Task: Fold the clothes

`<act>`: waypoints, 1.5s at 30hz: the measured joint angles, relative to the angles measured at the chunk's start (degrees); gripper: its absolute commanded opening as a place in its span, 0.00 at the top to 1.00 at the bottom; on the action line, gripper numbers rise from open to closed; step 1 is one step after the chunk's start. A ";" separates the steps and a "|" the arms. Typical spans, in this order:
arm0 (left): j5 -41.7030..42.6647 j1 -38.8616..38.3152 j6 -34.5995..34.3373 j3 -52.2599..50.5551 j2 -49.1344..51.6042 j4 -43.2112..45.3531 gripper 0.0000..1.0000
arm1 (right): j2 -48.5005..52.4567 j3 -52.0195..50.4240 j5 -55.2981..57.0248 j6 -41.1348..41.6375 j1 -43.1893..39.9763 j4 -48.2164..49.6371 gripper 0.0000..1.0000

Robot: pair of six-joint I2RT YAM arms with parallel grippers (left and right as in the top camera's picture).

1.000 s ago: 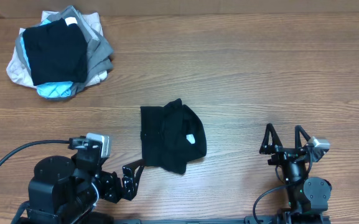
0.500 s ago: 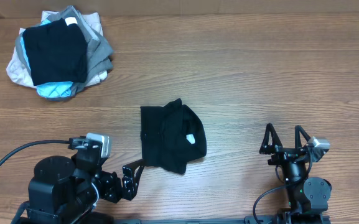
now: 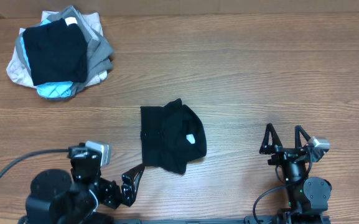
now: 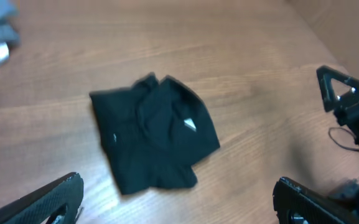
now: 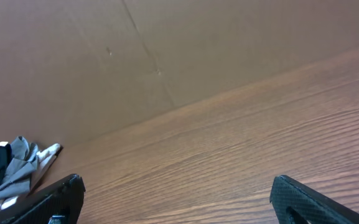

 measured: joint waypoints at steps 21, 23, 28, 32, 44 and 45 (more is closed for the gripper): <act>1.31 11.78 3.26 -49.20 -22.53 56.96 0.00 | 0.00 0.00 0.02 -0.13 0.00 -0.04 0.00; 1.33 12.20 4.04 -51.19 -23.23 58.82 0.00 | 0.00 0.00 0.02 -0.15 0.00 -0.02 0.00; 0.85 13.18 5.64 -53.02 -24.65 58.27 0.00 | 0.00 0.00 -0.02 -0.13 0.00 -0.02 0.00; -2.47 13.81 5.90 -53.09 -24.81 56.33 0.00 | 0.00 0.00 0.02 -0.13 0.00 0.00 0.00; -13.46 13.81 5.90 -53.09 -24.87 55.32 0.00 | 0.00 0.00 0.02 -0.15 0.00 -0.02 0.00; -13.75 13.81 5.90 -53.09 -24.87 55.28 0.00 | 0.00 0.00 0.02 -0.13 0.00 -0.02 0.00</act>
